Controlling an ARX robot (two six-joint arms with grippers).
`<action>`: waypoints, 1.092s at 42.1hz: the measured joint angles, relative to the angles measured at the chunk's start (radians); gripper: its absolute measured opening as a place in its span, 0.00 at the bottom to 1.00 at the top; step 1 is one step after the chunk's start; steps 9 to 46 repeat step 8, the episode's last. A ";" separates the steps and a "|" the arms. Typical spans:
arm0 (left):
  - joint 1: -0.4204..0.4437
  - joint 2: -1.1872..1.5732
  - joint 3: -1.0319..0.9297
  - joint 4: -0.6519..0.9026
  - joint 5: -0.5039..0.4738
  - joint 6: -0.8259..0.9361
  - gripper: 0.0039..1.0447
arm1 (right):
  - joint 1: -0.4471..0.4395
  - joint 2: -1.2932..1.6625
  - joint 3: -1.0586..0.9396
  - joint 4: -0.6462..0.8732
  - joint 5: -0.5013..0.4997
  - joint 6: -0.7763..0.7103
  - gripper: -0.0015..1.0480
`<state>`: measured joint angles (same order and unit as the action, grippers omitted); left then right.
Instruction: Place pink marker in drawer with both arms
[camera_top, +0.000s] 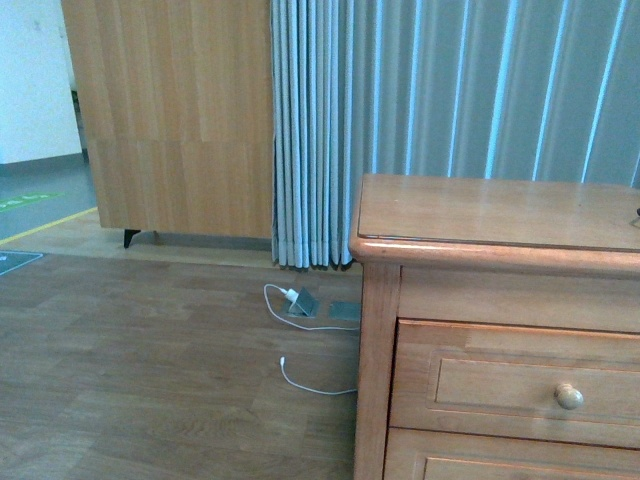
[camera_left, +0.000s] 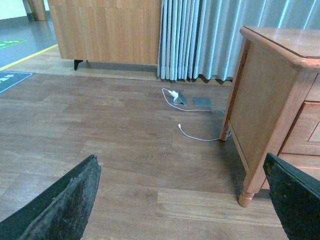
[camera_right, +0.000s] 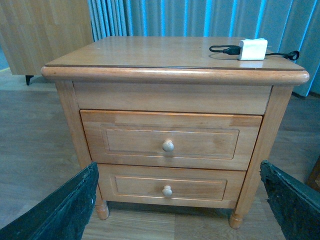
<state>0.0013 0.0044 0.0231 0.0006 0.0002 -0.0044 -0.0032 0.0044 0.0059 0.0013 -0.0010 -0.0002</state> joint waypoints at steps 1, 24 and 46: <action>0.000 0.000 0.000 0.000 0.000 0.000 0.94 | 0.000 0.000 0.000 0.000 0.000 0.000 0.92; 0.000 0.000 0.000 0.000 0.000 0.000 0.94 | 0.000 0.000 0.000 0.000 0.000 0.000 0.92; 0.000 0.000 0.000 0.000 0.000 0.000 0.94 | 0.000 0.000 0.000 0.000 0.000 0.000 0.92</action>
